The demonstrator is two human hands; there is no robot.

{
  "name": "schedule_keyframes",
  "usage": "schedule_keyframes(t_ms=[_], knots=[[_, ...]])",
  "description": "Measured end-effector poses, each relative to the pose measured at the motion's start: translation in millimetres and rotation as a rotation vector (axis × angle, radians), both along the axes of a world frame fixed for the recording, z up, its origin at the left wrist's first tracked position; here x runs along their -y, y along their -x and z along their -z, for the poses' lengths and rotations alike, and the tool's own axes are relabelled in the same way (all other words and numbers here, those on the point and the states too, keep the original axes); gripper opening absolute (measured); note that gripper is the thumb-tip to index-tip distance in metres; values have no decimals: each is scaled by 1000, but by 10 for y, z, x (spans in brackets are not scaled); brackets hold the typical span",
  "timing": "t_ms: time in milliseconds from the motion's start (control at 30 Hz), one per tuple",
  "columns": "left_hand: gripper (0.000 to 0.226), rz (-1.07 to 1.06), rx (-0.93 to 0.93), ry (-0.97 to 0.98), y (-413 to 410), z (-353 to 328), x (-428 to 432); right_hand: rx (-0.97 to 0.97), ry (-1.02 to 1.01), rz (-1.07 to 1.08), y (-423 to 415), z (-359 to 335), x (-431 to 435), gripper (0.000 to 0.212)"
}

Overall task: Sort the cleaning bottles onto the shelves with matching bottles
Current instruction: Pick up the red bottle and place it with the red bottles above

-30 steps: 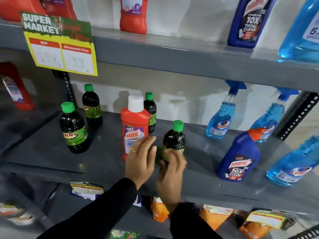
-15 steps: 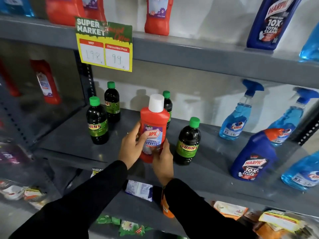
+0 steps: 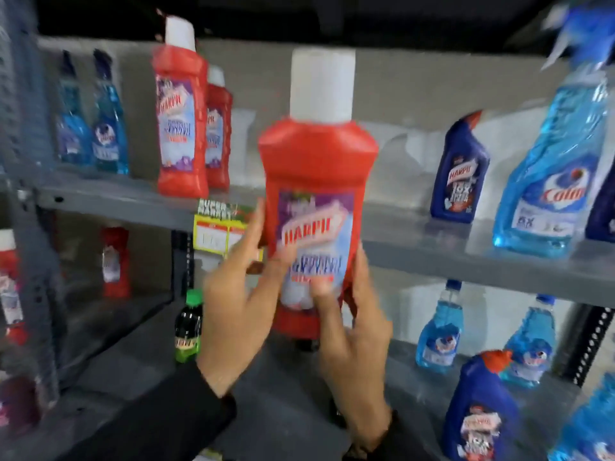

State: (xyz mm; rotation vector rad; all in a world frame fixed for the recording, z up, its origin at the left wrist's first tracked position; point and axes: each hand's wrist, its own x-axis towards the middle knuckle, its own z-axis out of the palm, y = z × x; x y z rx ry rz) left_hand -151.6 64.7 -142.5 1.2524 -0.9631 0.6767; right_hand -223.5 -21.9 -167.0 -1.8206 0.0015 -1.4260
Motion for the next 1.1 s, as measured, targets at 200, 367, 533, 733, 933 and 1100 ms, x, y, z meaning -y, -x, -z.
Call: schedule_keyframes(t_ms=[200,367,533,733,933,1100], knots=[[47,346,-41,-31,-389,-1240,97,19,35,-6,-269,-1199,120,38],[44,410,-116,-141,-829,-1464,259,-96,-21,90,-788,-1457,356,33],[44,417,-223,-147,-1140,-1402,406,-252,-113,57,-1171,-1470,461,30],[47,451,-270,-170,-1349,-1360,554,-300,-180,30,-1292,-1444,523,32],[44,438,-311,-187,-1346,-1373,568,-302,-175,38,-1302,-1435,528,35],[36,161,-243,-42,-1063,-1309,541,-261,-157,140,-1175,-1396,574,40]])
